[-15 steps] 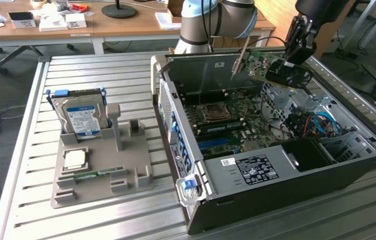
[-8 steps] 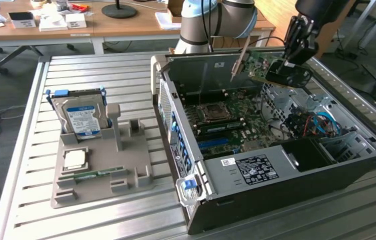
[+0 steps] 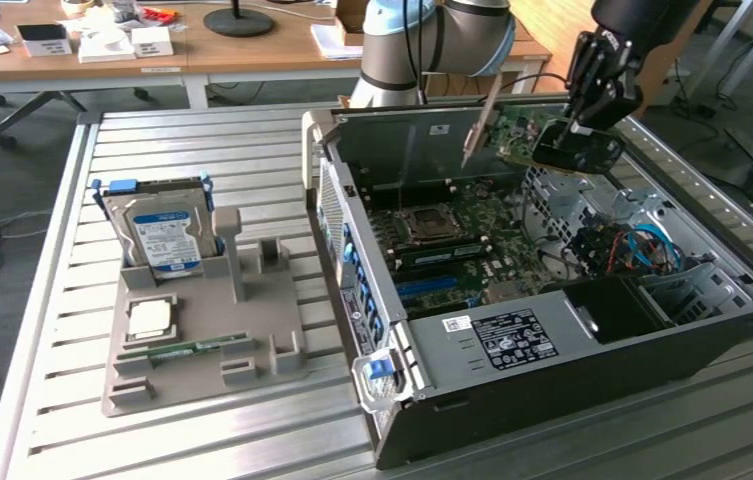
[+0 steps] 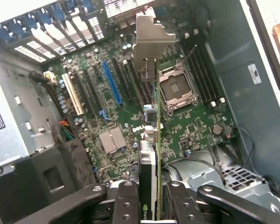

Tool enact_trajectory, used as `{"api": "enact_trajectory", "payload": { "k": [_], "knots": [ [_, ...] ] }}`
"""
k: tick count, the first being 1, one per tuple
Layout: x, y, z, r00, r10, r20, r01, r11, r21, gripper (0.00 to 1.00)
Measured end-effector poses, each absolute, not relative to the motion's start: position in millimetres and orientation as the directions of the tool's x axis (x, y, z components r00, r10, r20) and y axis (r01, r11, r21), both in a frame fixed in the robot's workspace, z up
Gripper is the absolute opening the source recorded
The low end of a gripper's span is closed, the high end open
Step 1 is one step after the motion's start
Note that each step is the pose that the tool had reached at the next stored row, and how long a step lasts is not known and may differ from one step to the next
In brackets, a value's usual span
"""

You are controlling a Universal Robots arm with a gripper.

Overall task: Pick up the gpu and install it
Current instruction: 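Insert the gpu into the slot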

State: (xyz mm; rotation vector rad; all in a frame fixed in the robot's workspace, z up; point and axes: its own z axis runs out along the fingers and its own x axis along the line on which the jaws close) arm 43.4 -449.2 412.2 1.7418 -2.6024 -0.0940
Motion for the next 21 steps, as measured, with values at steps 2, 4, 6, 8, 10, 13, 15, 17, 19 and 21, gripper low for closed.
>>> {"api": "enact_trajectory", "payload": {
  "k": [2, 4, 6, 8, 10, 13, 15, 17, 19, 21],
  "knots": [
    [43.3, -449.2, 412.2, -0.362, -0.932, -0.026, -0.931, 0.361, 0.055, 0.27],
    [43.3, -449.2, 412.2, -0.344, -0.938, -0.026, -0.938, 0.343, 0.055, 0.27],
    [43.3, -449.2, 412.2, -0.327, -0.945, -0.026, -0.944, 0.325, 0.055, 0.27],
    [43.3, -449.2, 412.1, -0.309, -0.951, -0.026, -0.950, 0.308, 0.055, 0.27],
    [43.3, -449.2, 412.2, -0.292, -0.956, -0.026, -0.956, 0.290, 0.055, 0.27],
    [43.2, -449.2, 412.1, -0.264, -0.964, -0.026, -0.963, 0.262, 0.055, 0.27],
    [43.2, -449.1, 412.1, -0.245, -0.969, -0.026, -0.968, 0.243, 0.055, 0.27],
    [43.1, -449.2, 412.1, -0.226, -0.974, -0.026, -0.973, 0.224, 0.055, 0.27],
    [43.1, -449.1, 412.1, -0.207, -0.978, -0.026, -0.977, 0.205, 0.055, 0.27],
    [43.1, -449.1, 412.0, -0.187, -0.982, -0.026, -0.981, 0.185, 0.055, 0.27]
  ]
}}
